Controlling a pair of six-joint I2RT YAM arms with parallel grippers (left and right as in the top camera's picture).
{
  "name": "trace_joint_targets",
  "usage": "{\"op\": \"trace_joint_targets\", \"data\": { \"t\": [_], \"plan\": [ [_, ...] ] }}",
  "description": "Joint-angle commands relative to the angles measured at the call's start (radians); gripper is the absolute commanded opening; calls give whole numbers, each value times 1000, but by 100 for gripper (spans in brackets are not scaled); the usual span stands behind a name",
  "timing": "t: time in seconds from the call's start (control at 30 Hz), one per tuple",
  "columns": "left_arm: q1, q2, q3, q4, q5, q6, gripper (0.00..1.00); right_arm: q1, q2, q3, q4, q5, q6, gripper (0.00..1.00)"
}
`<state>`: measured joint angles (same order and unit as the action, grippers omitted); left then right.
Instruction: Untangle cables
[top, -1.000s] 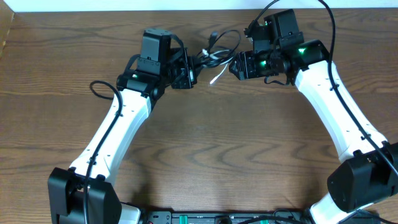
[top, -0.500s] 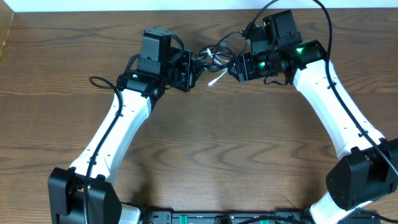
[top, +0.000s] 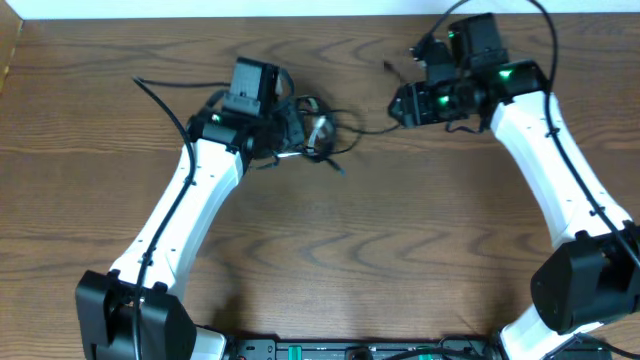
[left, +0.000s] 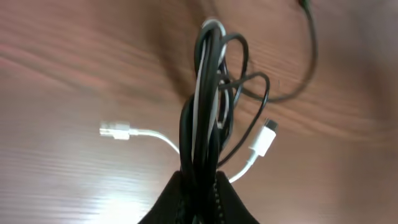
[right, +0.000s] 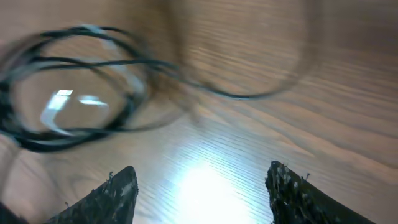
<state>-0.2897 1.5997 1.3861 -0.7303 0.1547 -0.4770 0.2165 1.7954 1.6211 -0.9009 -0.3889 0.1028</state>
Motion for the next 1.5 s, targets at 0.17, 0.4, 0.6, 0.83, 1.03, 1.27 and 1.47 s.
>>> {"op": "trace_joint_targets", "data": {
  "t": [0.17,0.4,0.6,0.83,1.03,1.27,1.47],
  "plan": [
    [-20,-14,285,-77,-412,325,8,-108,10,-7,-23,-6,-15,64],
    [-154,51,285,-104,-434,352,7,-169,10,-7,-38,-6,-14,65],
    [-279,224,284,-160,-436,352,8,-209,10,-7,-64,-6,-27,65],
    [-427,315,284,-146,-428,353,60,-235,10,-7,-68,-6,-33,67],
    [-454,280,310,-132,-382,353,64,-235,10,-7,-68,-6,-34,68],
    [-378,151,316,-117,-293,329,64,-234,10,-7,-68,-28,-34,70],
    [-227,-21,316,-130,-292,223,64,-169,11,-7,-60,-75,-60,71]
  ]
}}
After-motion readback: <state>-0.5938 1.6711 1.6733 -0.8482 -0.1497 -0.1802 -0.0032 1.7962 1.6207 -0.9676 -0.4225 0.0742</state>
